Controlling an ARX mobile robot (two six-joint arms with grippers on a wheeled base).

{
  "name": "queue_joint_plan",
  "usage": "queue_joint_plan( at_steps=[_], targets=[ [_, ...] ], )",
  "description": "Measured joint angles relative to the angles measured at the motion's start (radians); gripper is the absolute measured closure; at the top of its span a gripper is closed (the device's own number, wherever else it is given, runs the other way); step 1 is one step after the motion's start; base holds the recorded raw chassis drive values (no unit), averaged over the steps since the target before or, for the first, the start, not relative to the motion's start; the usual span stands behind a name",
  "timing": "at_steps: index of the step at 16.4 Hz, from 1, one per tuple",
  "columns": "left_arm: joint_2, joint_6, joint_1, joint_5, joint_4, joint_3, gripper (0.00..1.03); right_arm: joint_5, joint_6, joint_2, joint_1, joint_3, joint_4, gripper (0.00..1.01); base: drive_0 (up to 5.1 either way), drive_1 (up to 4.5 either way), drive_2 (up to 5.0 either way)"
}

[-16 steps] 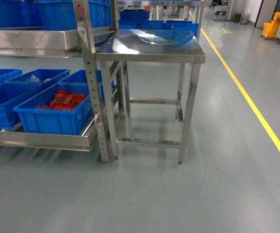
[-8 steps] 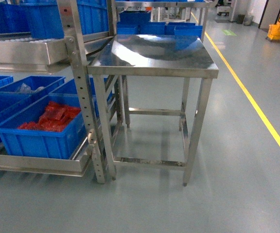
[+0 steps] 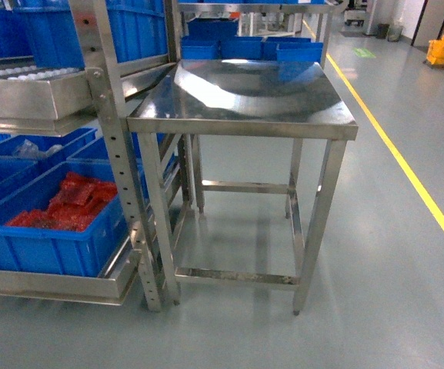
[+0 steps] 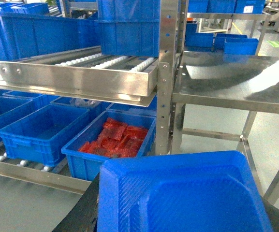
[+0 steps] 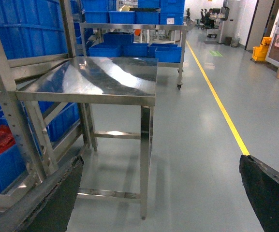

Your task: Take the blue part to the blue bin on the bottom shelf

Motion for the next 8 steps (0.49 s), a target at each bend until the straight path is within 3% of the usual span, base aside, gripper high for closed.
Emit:
queue_joint_plan(
  at_steps=[8],
  targets=[
    [-0.004, 0.0, 0.0, 0.0, 0.002, 0.0, 0.59, 0.0, 0.0, 0.0, 0.0, 0.0, -0.003, 0.03, 0.0, 4.16, -4.2]
  ],
)
